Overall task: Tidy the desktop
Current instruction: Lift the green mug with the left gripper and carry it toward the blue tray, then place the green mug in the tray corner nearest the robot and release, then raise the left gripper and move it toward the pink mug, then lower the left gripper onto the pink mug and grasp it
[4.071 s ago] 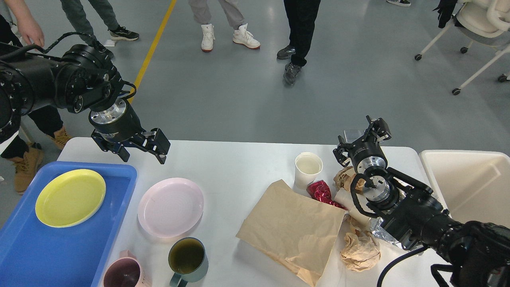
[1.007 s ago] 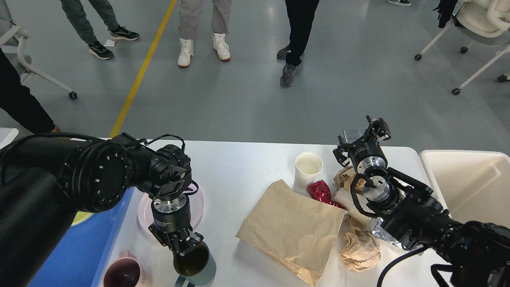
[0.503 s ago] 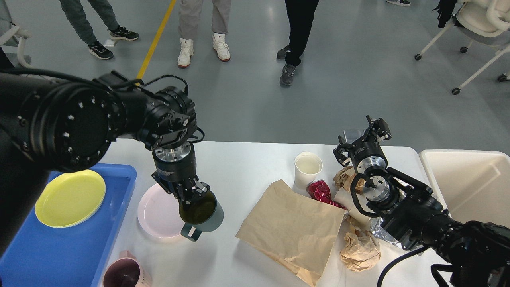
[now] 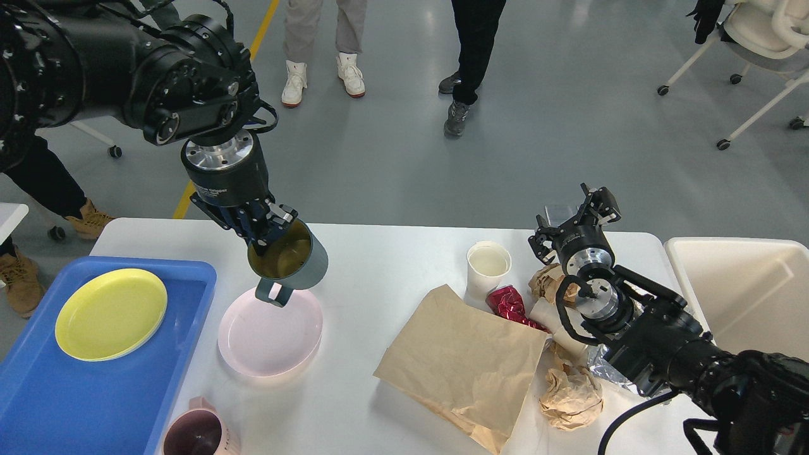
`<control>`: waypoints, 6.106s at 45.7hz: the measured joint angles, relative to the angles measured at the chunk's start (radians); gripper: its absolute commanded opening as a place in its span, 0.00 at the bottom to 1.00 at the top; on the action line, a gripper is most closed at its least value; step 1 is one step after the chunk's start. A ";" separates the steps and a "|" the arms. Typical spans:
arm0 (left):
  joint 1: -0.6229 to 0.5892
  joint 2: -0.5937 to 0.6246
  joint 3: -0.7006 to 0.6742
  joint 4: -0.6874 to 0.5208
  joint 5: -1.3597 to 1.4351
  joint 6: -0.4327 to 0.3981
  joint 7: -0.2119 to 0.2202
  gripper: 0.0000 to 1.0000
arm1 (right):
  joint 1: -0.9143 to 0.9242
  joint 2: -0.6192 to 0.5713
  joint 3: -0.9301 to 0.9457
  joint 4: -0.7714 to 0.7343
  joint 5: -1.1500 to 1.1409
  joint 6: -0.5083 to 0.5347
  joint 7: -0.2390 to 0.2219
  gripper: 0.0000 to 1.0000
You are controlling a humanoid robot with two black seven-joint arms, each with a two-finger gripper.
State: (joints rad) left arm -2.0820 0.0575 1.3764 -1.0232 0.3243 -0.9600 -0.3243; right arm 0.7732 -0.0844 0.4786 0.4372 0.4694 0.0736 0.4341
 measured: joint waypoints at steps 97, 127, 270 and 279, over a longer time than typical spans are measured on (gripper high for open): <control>0.997 0.676 -0.149 0.605 0.008 0.000 0.002 0.38 | 0.000 0.000 0.000 0.000 0.000 0.000 0.000 1.00; 0.688 0.661 -0.080 0.505 0.013 0.000 0.004 0.94 | 0.000 0.000 0.000 0.000 0.000 0.000 0.000 1.00; 0.618 0.010 0.180 0.081 -0.071 0.000 0.031 0.76 | 0.000 0.000 0.000 0.000 0.000 0.000 0.000 1.00; 0.622 0.009 0.147 0.096 -0.072 0.000 0.045 0.64 | 0.000 0.000 0.000 0.000 0.000 0.000 0.000 1.00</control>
State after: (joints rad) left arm -1.4598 0.0666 1.5231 -0.9269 0.2524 -0.9599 -0.2794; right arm 0.7731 -0.0844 0.4786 0.4372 0.4694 0.0736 0.4341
